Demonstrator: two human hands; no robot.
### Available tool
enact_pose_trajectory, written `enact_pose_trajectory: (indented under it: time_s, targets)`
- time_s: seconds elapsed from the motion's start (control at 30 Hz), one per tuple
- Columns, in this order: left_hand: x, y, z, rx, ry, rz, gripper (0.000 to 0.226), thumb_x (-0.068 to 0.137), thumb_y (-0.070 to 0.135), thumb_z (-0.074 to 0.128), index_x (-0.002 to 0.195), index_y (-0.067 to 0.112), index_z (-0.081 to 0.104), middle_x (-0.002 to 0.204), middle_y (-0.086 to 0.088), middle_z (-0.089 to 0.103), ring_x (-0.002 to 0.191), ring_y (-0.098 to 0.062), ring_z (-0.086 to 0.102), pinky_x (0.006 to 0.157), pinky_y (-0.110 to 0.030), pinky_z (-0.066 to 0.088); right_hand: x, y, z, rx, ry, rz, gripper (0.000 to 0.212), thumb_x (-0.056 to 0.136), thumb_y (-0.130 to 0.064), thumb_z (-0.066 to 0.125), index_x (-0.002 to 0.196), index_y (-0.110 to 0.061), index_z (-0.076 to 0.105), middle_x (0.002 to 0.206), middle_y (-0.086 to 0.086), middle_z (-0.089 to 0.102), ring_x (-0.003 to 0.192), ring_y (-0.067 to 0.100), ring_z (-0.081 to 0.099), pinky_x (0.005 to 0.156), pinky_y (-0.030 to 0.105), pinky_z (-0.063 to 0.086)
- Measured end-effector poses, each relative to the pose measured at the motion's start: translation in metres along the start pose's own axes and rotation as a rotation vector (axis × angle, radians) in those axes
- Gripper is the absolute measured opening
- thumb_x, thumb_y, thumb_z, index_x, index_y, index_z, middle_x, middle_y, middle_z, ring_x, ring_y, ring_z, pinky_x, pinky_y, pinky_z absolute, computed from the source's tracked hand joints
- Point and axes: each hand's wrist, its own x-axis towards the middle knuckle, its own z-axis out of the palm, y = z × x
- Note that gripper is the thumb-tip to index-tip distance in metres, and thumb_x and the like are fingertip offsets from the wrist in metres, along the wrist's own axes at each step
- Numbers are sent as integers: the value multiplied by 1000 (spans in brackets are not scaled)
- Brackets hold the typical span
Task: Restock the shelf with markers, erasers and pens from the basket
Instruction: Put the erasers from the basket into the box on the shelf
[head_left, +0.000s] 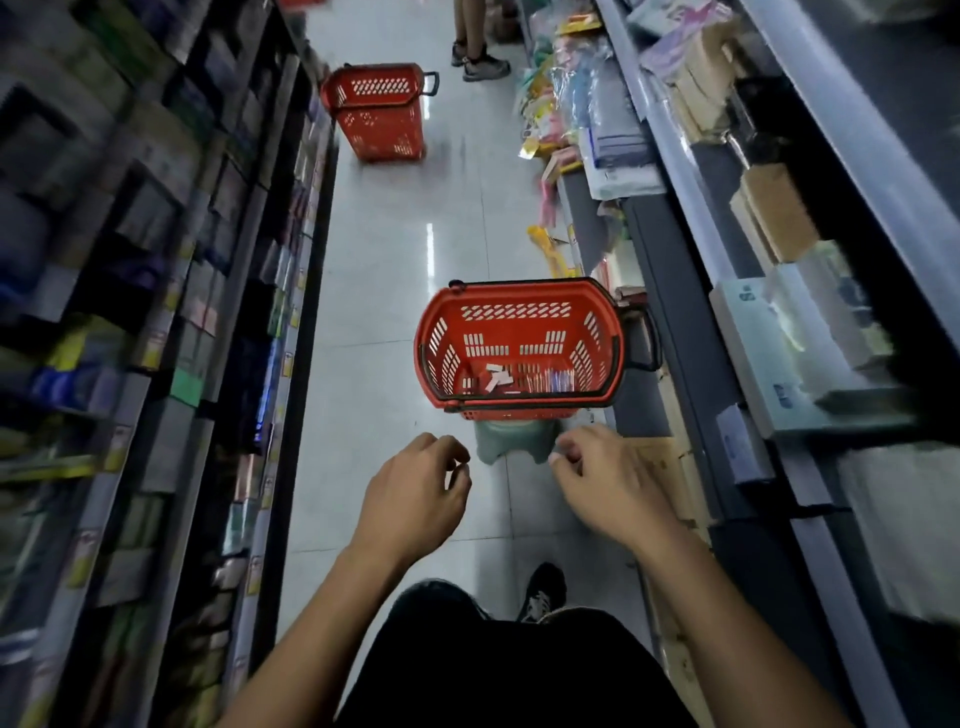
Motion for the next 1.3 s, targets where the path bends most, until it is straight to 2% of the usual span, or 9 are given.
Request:
enact_pose_trajectory:
  time_s: [0.2,0.4,0.67,0.8,1.0,1.1,1.3]
  targets:
    - [60,-6,-15,-19,10,-77,23,100,40,49,112,34,67,108,14,63,87,-13,65,75,-37,56,76,-14,-13,-19,-19,-46,23,96,-41,59,111,-26,67,106,-7,62,97,18,63,83,42,56]
    - [135,-37,-28,-56,-4,-82,19,99,39,50,110,36,65,105,12,64,84,-15,65,73,-38,57,153,-36,-6,-61,-65,-60,22,98,-40,58,112,-25,67,104,-8,61,92,12,60,80,34,54]
    - [231,-81,-55,-70,-81,63,18,100,44,50,106,32,62,107,12,63,90,-15,65,71,-37,57,241,-80,-5,-170,-135,-47,24,99,-42,56,114,-27,67,109,-10,62,98,11,61,85,33,53]
    - [268,-92,-61,-29,-171,153,17,99,39,50,107,27,61,111,7,63,93,-21,66,73,-39,57,269,-88,-7,-224,-178,-39,23,99,-42,55,111,-27,66,106,-12,60,93,10,59,77,28,46]
    - [305,-89,-55,24,-258,243,18,100,38,48,108,25,57,106,5,59,89,-21,62,67,-36,54,301,-74,-11,-281,-265,-74,24,99,-42,52,114,-27,63,104,-12,57,92,9,58,75,26,46]
    - [324,-83,-42,37,-279,252,17,100,38,48,105,24,55,105,5,58,89,-20,62,67,-37,55,323,-57,-9,-295,-311,-113,25,99,-43,50,114,-27,61,108,-10,57,98,12,60,79,31,53]
    - [369,-72,5,-5,-302,146,19,98,36,55,111,24,60,107,5,60,88,-20,64,66,-35,55,372,-4,13,-282,-385,-100,23,99,-38,52,114,-23,63,107,-7,59,97,14,61,75,27,46]
